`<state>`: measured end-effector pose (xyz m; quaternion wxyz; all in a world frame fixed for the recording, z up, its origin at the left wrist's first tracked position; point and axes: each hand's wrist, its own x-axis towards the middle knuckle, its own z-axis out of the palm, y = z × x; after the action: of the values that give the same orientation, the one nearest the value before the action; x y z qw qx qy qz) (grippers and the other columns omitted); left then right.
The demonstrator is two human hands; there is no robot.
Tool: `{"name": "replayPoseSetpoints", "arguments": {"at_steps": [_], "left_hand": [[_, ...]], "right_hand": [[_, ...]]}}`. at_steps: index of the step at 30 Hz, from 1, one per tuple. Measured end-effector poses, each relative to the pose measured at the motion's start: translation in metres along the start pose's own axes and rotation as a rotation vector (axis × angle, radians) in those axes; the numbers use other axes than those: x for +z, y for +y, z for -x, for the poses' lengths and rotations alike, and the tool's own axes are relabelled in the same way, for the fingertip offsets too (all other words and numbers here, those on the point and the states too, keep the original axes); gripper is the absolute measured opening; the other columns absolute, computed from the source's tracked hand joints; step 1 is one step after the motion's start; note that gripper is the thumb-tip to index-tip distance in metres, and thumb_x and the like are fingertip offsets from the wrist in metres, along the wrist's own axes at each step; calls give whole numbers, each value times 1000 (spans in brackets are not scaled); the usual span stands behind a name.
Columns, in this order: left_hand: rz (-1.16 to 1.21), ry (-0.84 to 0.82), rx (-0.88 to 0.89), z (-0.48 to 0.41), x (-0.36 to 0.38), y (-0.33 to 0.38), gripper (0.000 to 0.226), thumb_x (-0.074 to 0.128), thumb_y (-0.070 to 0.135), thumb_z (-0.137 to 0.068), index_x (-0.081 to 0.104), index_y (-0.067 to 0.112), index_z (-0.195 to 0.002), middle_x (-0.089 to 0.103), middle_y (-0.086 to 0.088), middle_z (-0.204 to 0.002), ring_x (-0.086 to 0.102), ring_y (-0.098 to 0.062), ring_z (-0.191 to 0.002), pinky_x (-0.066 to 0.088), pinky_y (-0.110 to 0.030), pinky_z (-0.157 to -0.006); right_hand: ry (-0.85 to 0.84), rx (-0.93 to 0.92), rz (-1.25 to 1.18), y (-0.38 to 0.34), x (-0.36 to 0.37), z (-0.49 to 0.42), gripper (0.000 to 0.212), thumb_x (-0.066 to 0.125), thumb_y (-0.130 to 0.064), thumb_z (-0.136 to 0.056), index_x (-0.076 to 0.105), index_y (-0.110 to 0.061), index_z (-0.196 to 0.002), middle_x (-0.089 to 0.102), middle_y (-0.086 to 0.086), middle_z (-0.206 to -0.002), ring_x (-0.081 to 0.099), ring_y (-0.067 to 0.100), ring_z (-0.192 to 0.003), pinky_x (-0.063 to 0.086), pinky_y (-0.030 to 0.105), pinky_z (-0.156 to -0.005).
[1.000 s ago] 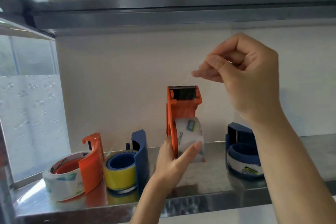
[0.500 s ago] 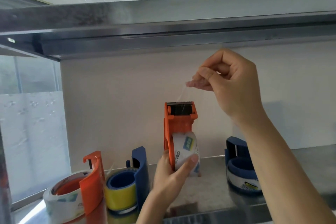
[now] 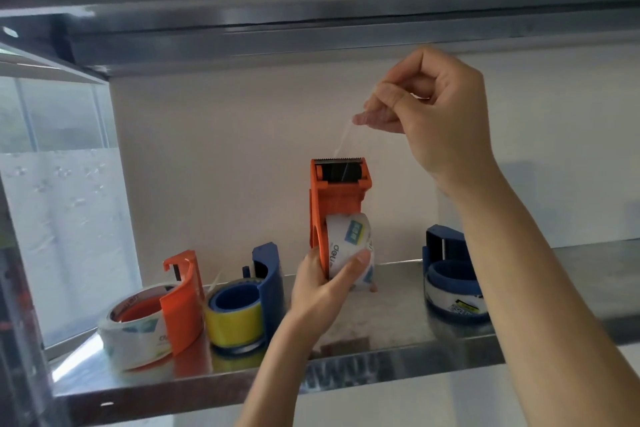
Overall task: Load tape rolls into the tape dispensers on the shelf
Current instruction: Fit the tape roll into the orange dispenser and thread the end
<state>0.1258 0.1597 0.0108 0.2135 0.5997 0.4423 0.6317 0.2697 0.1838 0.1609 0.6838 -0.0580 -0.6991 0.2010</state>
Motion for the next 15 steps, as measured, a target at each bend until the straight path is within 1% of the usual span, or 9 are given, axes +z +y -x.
{"name": "replayPoseSetpoints", "arguments": {"at_steps": [2,4,5,7,9,11,12,14,15], "left_hand": [[8,-13,4,0,-2,2,52,67,52,-61,66,14,-96,75,1,-80,71,-16,-76,55,-24,-67],[29,-45,13,2,-5,4,53,68,47,-66,65,6,-100,74,-7,-84,71,-22,-77,55,-27,-67],[35,-56,23,4,-7,6,51,68,45,-66,65,5,-97,74,-7,-81,71,-21,-74,54,-25,-65],[37,-62,42,10,-9,11,37,69,41,-67,67,9,-86,72,-1,-71,69,-14,-64,53,-21,-57],[53,-54,59,16,-11,19,10,69,29,-71,69,19,-72,70,3,-62,67,-9,-56,52,-18,-51],[52,-52,97,20,-13,26,8,68,24,-72,73,28,-67,69,5,-60,65,-8,-53,52,-18,-50],[48,-50,116,22,-15,29,7,69,27,-71,73,32,-68,69,5,-60,65,-8,-52,52,-19,-50],[50,-45,133,24,-20,31,3,70,35,-68,72,34,-70,69,4,-62,65,-10,-53,55,-24,-50],[54,-46,138,25,-22,30,8,69,38,-66,72,34,-71,70,4,-63,66,-11,-53,56,-27,-51]], "right_hand": [[8,8,6,2,-1,-3,1,58,1,-88,58,2,-88,70,15,-76,73,22,-66,60,33,-63],[24,44,-17,6,-1,-7,1,58,2,-88,58,2,-86,70,17,-76,73,24,-66,60,34,-63],[33,70,-34,8,-1,-10,2,58,3,-87,58,2,-86,70,18,-76,73,25,-66,60,35,-64],[44,132,-50,15,-1,-16,2,58,3,-87,58,2,-86,71,18,-77,73,26,-66,60,37,-67],[32,214,-42,23,-1,-23,1,57,2,-88,59,1,-88,71,16,-77,73,25,-68,61,37,-71],[7,313,-50,34,0,-29,2,58,0,-88,60,-1,-87,72,13,-77,73,25,-69,60,38,-74],[-7,360,-53,39,0,-31,4,59,-1,-88,61,-3,-85,73,12,-78,73,25,-70,60,39,-75],[-36,449,-63,49,2,-33,6,61,-2,-88,62,-5,-83,73,11,-78,74,26,-72,60,39,-75],[-52,494,-75,53,2,-32,7,62,-3,-87,62,-7,-81,73,10,-78,74,26,-74,60,38,-75]]}}
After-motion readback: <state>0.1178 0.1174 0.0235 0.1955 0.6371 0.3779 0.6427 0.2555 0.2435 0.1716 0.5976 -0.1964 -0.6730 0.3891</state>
